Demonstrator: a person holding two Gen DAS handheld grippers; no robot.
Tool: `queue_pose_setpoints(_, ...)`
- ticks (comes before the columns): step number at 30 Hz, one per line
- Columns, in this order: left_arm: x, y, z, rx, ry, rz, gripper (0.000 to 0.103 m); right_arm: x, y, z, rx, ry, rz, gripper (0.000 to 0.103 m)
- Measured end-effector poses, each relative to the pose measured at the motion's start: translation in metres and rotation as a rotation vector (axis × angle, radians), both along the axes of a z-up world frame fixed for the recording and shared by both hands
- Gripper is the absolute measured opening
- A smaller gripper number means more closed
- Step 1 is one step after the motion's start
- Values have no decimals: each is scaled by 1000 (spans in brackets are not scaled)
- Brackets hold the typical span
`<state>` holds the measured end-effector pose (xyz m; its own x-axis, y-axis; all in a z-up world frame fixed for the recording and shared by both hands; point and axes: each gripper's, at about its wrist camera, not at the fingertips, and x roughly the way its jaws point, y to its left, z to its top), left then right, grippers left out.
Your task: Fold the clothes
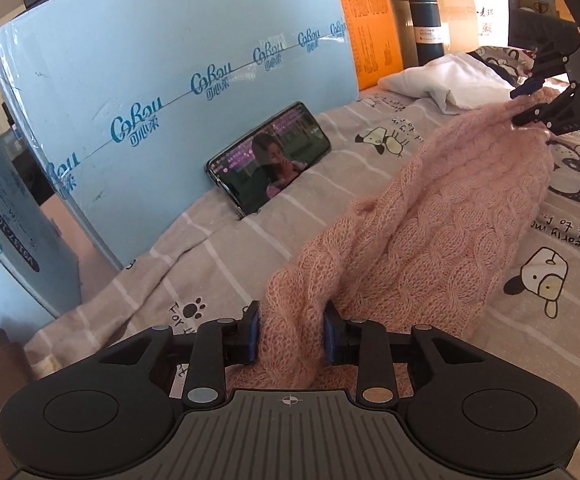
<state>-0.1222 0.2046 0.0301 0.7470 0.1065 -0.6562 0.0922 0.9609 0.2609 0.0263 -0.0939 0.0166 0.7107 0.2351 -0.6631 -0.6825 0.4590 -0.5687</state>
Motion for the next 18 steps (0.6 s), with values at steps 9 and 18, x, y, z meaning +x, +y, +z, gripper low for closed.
queue_pose_setpoints(9, -19, 24, 20, -254, -210, 11, 83, 33, -53, 14, 85, 61, -133, 56)
queue_pose_setpoints(18, -23, 10, 6, -180, -308, 405, 89, 47, -113, 16, 475, 231, -327, 54)
